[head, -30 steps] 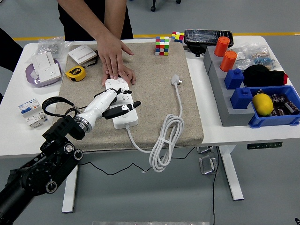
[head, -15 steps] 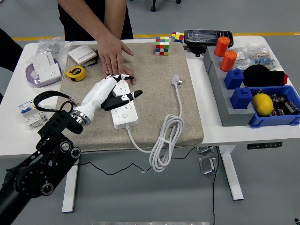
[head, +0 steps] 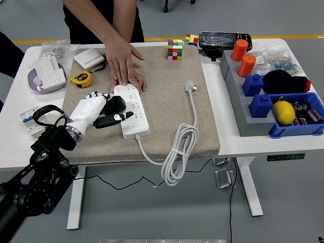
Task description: Pick up the plug,place it near the board,insert it into the board,press the button
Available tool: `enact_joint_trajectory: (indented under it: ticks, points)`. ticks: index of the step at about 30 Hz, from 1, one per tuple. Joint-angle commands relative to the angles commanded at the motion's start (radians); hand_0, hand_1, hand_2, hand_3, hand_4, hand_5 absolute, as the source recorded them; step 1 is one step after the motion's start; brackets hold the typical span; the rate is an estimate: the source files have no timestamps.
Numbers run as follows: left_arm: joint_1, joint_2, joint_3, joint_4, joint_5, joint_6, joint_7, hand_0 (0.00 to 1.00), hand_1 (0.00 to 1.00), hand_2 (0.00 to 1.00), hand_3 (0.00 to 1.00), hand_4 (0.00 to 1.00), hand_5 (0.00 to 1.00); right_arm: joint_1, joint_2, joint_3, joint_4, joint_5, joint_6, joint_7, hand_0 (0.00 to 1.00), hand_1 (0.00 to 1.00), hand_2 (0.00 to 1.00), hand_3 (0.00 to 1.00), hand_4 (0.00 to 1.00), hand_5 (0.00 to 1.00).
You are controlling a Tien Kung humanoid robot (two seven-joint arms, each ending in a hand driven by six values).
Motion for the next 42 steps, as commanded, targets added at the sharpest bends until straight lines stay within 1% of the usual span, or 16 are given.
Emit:
enact_joint_trajectory:
  ticks: [5,10,19,24,28,31,37,38,40,42]
  points:
    - [-0.001,0.002,0.013,0.006,-0.001,-0.007,-0.002,0.993,0.944,0.886,0.844,0.998,0.998,-0.001,-0.001,-0.001,0.0,0.0,0.0,0.0,0.87,0.808,0.78,0.789,0.998,0.939]
    - [-0.002,0.0,0.036,0.011,-0.007,-0.012,-0.002,0.992,0.948,0.886,0.843,0.998,0.998,-0.004,-0.001,-0.003,0.0,0.0,0.0,0.0,0.869,0.808,0.78,0.789,0.998,0.939]
    - [-0.028,-0.008,0.093,0.022,-0.018,-0.014,-0.008,0.998,0.949,0.889,0.847,0.998,0.998,0.002,-0.002,-0.002,0.001,-0.001,0.0,0.0,0.869,0.808,0.78,0.789,0.998,0.939]
    - [-0.039,-0.012,0.098,0.021,-0.018,-0.013,-0.011,0.998,0.949,0.889,0.847,0.998,0.998,0.003,-0.001,-0.002,0.0,0.001,-0.001,-0.001,0.869,0.808,0.78,0.789,0.998,0.939]
    - [-0.039,-0.008,0.096,0.009,-0.02,-0.009,-0.015,0.998,0.951,0.889,0.848,0.998,0.998,0.002,-0.002,-0.001,-0.001,0.002,-0.001,-0.001,0.869,0.808,0.78,0.79,0.998,0.941]
    - [-0.029,-0.003,0.092,-0.027,-0.024,-0.006,-0.016,0.998,0.951,0.889,0.848,0.998,0.998,0.002,-0.001,0.0,-0.001,0.002,-0.002,-0.001,0.869,0.808,0.78,0.79,0.998,0.941]
    - [0.012,0.015,0.117,-0.221,-0.065,-0.009,-0.004,0.998,0.95,0.892,0.847,0.998,0.998,0.002,0.001,0.004,0.0,-0.001,-0.002,-0.001,0.869,0.808,0.78,0.789,0.998,0.941]
    - [0.018,0.018,0.124,-0.261,-0.075,-0.013,0.002,0.966,0.912,0.863,0.842,0.998,0.792,0.002,0.001,0.005,0.0,-0.002,-0.002,-0.001,0.869,0.808,0.78,0.789,0.998,0.941]
    - [0.04,0.025,0.144,-0.339,-0.076,-0.041,0.025,0.966,0.912,0.863,0.842,0.998,0.792,0.004,0.001,0.006,0.0,-0.002,-0.002,-0.001,0.869,0.808,0.78,0.789,0.998,0.941]
    - [0.059,0.029,0.156,-0.422,-0.057,-0.091,0.053,0.966,0.912,0.863,0.842,0.998,0.792,0.005,0.001,0.008,0.0,-0.002,-0.002,-0.001,0.869,0.808,0.78,0.789,0.998,0.941]
